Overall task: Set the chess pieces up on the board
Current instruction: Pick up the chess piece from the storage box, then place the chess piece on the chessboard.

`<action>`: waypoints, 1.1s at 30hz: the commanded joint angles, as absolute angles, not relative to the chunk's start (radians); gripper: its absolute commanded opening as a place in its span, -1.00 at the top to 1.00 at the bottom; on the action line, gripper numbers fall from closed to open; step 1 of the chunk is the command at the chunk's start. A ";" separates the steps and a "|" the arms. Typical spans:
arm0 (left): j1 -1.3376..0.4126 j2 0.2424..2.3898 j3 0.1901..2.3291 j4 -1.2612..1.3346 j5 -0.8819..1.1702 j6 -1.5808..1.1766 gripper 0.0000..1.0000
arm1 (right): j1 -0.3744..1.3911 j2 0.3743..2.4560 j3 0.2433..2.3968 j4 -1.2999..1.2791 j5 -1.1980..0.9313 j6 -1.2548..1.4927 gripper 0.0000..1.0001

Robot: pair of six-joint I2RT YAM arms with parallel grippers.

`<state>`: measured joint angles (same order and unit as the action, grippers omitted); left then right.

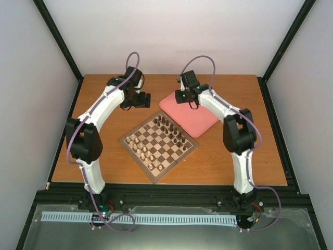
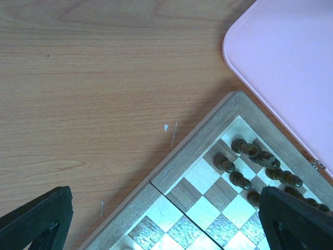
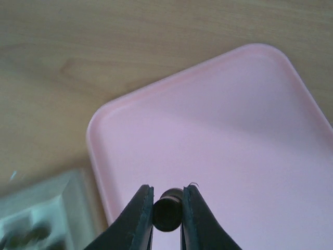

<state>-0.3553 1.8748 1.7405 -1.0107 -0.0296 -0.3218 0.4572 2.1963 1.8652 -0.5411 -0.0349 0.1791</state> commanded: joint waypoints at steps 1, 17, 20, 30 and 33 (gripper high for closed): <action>-0.360 1.870 1.777 -1.016 -0.023 -0.334 -0.99 | 0.495 1.966 1.602 -0.507 -0.007 0.170 0.94; -0.359 1.861 1.775 -1.008 -0.024 -0.340 -0.99 | 0.556 1.470 1.006 -0.533 -0.049 0.227 0.93; -0.359 1.862 1.769 -1.005 -0.032 -0.337 -0.99 | 0.563 1.460 0.958 -0.512 -0.069 0.232 0.92; -0.359 1.867 1.776 -1.009 -0.056 -0.334 -0.99 | 0.606 1.463 0.859 -0.439 -0.097 0.259 0.92; -0.359 1.868 1.772 -1.008 -0.058 -0.334 -1.00 | 0.618 1.461 0.860 -0.440 -0.093 0.262 0.92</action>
